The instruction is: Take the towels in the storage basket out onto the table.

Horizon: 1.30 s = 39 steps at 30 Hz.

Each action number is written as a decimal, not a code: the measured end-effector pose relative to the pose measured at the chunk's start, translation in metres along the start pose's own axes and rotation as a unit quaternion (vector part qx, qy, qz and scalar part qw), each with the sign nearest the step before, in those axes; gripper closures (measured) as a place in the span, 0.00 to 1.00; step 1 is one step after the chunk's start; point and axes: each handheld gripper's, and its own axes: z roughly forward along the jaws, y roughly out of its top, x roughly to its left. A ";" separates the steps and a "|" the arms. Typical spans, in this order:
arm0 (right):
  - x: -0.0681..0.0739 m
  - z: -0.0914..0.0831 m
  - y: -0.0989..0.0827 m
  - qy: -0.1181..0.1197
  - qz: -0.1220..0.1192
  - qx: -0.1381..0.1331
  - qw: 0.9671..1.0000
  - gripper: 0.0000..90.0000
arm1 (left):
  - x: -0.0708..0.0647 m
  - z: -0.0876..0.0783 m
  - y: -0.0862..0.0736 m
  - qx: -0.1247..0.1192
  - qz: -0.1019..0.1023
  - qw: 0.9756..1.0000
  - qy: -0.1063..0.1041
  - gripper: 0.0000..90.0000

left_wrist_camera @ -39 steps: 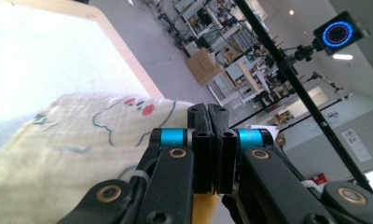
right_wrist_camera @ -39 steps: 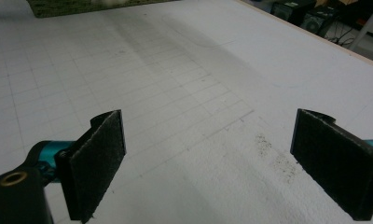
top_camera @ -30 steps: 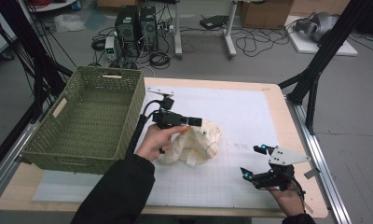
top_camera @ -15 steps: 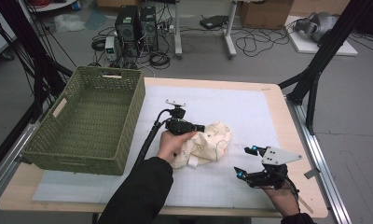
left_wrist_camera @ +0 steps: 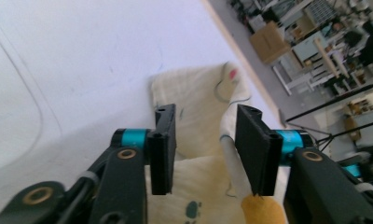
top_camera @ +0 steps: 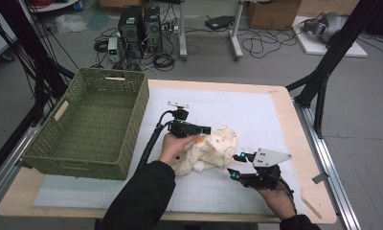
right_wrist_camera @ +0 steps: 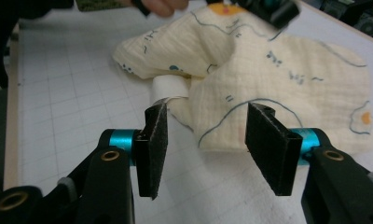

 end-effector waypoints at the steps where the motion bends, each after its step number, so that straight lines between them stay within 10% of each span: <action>1: 0.001 0.004 0.001 0.003 -0.001 0.006 1.000 0.56 | -0.003 -0.006 0.002 -0.005 0.006 1.000 0.000 0.62; 7: -0.003 0.031 0.002 -0.005 -0.012 0.052 0.999 0.61 | -0.025 -0.031 -0.001 -0.012 0.051 0.999 0.000 0.59; 18: -0.021 0.059 -0.004 0.014 -0.007 0.098 0.995 0.94 | -0.018 -0.049 -0.042 -0.006 0.067 0.997 0.029 0.63; 33: -0.034 -0.019 0.002 0.029 0.011 0.059 0.998 0.97 | -0.004 -0.044 -0.066 0.063 0.087 0.989 0.100 0.72; 39: -0.054 -0.034 0.004 0.010 0.026 0.070 0.997 0.97 | -0.001 -0.027 -0.073 0.093 0.111 0.981 0.128 0.99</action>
